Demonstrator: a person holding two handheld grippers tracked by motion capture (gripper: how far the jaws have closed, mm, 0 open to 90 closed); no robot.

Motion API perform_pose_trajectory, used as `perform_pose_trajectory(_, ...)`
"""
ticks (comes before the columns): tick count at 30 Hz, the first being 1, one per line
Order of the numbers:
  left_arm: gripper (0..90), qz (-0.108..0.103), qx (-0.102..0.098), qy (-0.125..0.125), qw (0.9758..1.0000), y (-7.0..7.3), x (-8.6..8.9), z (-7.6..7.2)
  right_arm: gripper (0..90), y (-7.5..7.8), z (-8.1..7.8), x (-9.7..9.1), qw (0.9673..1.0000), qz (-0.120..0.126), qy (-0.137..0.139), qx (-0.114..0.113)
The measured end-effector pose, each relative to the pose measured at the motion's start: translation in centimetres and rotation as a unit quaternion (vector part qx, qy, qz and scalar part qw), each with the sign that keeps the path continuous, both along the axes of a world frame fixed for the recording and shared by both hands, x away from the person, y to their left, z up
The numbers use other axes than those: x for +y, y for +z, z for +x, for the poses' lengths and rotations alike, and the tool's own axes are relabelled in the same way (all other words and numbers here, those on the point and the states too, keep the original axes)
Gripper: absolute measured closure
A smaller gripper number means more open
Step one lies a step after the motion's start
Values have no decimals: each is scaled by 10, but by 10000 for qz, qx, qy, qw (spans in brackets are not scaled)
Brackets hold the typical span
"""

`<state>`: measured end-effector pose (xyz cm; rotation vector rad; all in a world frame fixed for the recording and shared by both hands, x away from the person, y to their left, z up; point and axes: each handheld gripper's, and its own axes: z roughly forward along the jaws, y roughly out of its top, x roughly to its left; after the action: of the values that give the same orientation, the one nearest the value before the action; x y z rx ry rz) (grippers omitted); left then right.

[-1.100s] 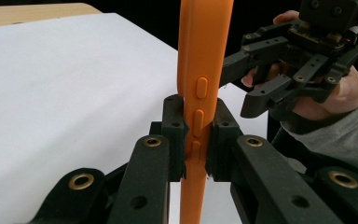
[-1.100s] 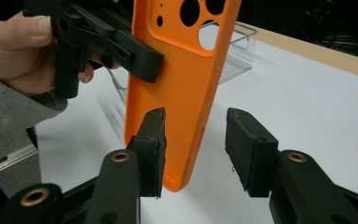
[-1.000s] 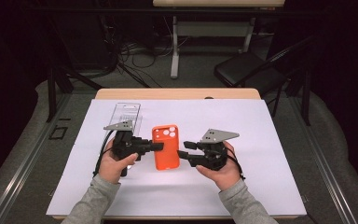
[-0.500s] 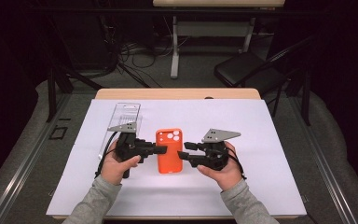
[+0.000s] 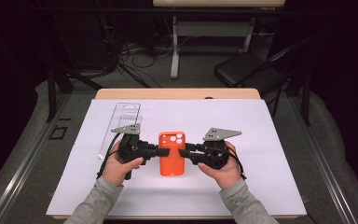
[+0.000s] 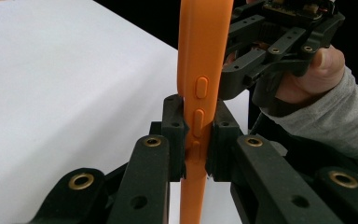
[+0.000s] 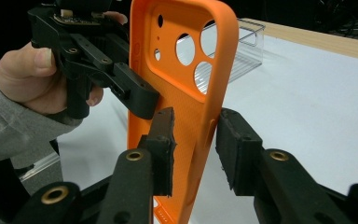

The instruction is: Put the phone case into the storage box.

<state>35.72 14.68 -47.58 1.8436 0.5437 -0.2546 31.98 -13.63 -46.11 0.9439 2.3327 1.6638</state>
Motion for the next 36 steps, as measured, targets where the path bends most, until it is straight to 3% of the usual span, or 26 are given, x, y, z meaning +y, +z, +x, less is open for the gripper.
perform_pose_trajectory(36, 808, 33, -13, -26, 10000, 0, 0, -1, 812, -5, 7, -3, 9973, 367, -102, 627)
